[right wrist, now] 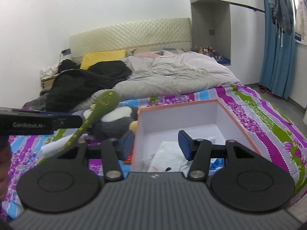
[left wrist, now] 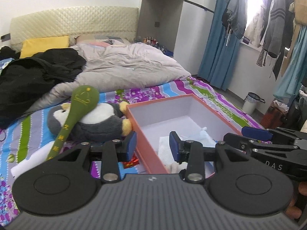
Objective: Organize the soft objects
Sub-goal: 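Withdraw both grippers from the pink box back toward the pile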
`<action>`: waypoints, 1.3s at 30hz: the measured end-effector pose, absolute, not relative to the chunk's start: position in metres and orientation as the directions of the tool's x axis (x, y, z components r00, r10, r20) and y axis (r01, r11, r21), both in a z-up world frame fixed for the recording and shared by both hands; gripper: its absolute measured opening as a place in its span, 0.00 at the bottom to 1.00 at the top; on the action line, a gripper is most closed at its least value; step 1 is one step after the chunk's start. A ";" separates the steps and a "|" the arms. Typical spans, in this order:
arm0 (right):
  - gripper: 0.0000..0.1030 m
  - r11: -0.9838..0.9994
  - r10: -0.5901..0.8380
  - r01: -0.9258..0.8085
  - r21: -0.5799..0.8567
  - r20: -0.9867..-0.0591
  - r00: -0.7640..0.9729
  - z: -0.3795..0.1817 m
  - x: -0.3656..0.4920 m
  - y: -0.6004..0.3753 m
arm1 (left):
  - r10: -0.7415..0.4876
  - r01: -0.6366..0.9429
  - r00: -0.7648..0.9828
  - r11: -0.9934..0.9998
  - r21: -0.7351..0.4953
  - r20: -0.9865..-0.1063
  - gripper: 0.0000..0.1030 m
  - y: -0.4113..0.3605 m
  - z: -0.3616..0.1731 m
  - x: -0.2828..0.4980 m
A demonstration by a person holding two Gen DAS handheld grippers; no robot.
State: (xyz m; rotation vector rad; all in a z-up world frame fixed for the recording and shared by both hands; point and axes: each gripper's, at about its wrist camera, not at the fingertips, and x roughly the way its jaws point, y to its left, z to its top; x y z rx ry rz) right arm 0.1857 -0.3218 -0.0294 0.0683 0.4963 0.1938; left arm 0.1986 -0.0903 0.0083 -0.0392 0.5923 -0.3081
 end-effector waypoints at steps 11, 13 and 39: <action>0.52 0.972 0.236 -0.211 0.105 -0.457 0.857 -0.046 0.154 -0.280 | -0.250 0.235 0.816 0.967 -0.097 -0.521 0.42 -0.051 -0.004 0.152; 0.52 0.970 0.243 -0.218 0.109 -0.461 0.853 -0.050 0.150 -0.274 | -0.244 0.224 0.814 0.969 -0.102 -0.527 0.42 -0.045 -0.009 0.147; 0.52 0.968 0.246 -0.234 0.096 -0.564 0.788 -0.103 0.106 -0.212 | -0.161 0.073 0.765 0.984 -0.164 -0.624 0.42 0.018 -0.084 0.101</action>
